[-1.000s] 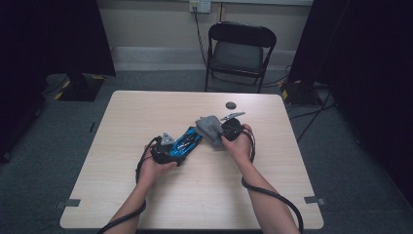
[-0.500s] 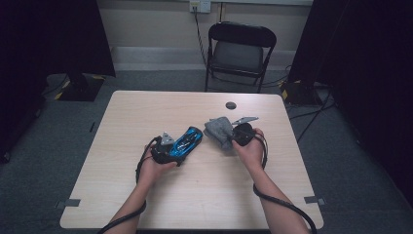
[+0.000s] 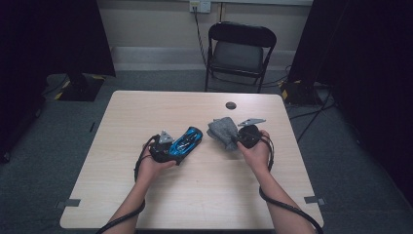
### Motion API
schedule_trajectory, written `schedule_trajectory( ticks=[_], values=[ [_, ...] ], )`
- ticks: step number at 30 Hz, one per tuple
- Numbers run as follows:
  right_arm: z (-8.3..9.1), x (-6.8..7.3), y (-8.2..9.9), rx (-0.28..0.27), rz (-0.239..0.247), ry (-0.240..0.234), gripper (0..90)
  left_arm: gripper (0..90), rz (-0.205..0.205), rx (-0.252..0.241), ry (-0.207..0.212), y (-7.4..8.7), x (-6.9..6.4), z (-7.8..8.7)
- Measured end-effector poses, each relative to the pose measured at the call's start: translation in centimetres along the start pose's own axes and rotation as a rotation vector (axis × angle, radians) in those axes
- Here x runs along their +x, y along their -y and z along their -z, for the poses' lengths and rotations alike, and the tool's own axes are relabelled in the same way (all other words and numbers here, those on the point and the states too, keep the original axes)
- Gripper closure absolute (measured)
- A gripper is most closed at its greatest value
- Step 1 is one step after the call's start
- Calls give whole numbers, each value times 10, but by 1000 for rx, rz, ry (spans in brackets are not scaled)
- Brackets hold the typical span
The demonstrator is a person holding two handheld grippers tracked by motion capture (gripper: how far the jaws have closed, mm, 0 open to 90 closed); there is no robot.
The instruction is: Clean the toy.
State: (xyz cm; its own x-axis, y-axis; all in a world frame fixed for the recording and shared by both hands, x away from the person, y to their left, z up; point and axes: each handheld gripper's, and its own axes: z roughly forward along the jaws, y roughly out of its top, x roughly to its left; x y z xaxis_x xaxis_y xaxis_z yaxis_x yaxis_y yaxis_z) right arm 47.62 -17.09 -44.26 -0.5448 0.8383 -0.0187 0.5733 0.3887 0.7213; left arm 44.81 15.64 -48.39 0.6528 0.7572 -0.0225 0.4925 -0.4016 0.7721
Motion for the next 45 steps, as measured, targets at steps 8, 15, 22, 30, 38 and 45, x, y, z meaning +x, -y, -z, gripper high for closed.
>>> schedule_trajectory(
  ticks=[8,15,22,30,38,45],
  values=[
    [0,1,3,6,4,-6,776,328,16,-68,31,-25,1,9],
    [-1,2,-1,-4,1,-13,775,386,9,-22,26,-37,5,-9],
    [-2,1,0,-4,0,-19,775,395,5,-9,25,-39,3,-22],
    [-7,-1,8,10,-5,-19,773,421,2,22,9,-32,3,-29],
    [-10,0,15,17,-19,-18,774,426,5,15,13,-32,4,-29],
    [-16,11,12,30,0,-2,773,426,-5,8,6,-31,2,-30]
  ],
)
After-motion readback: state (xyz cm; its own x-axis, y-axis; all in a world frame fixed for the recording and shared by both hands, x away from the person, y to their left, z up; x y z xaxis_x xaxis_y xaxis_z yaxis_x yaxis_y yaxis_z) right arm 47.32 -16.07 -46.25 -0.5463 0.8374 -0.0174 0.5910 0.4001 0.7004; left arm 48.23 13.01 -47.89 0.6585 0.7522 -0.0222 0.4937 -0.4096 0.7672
